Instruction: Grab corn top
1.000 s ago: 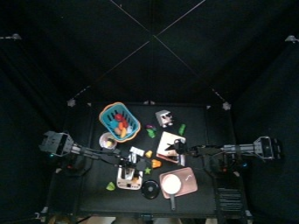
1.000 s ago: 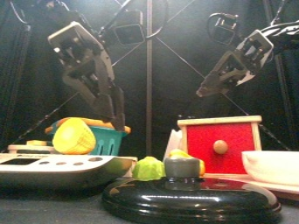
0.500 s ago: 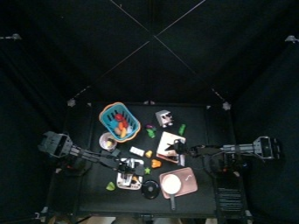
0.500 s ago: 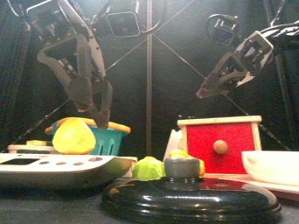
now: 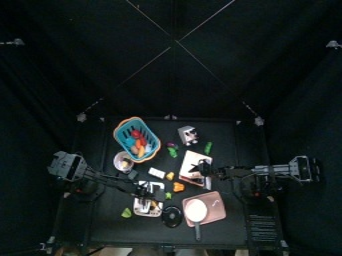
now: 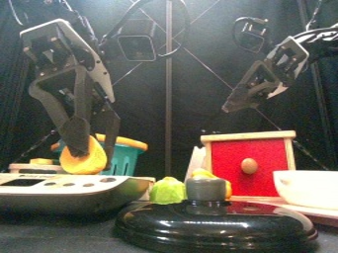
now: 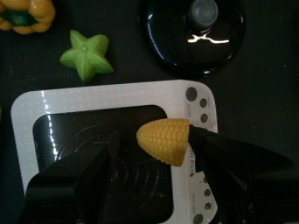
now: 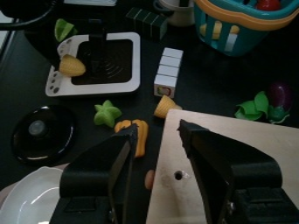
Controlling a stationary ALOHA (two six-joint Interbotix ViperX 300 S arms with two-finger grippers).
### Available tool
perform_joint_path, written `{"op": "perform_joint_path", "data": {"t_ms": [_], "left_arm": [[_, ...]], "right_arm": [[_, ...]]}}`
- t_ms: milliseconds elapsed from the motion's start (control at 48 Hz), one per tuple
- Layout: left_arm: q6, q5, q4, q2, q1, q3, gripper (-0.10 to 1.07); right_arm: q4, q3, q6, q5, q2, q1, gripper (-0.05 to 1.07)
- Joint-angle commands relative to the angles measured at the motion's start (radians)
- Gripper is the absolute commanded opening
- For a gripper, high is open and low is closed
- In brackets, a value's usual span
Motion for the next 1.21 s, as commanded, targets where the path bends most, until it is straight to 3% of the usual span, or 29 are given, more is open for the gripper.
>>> {"op": "perform_joint_path", "data": {"t_ms": [0, 500, 792, 1188], "left_arm": [[0.000, -0.005, -0.009, -0.006, -0.002, -0.011, 0.95], [0.000, -0.014, 0.008, 0.003, 0.005, -0.014, 0.86], [-0.002, -0.020, 0.023, -0.003, 0.006, -0.017, 0.71], [-0.002, -0.021, 0.064, -0.046, 0.017, -0.034, 0.71]], "right_arm": [[0.000, -0.018, 0.000, -0.006, -0.009, 0.002, 0.80], [0.002, -0.020, 0.000, -0.008, -0.006, 0.002, 0.80], [0.002, -0.018, 0.000, -0.006, -0.006, 0.002, 0.80], [0.002, -0.020, 0.000, -0.008, -0.006, 0.002, 0.80]]}}
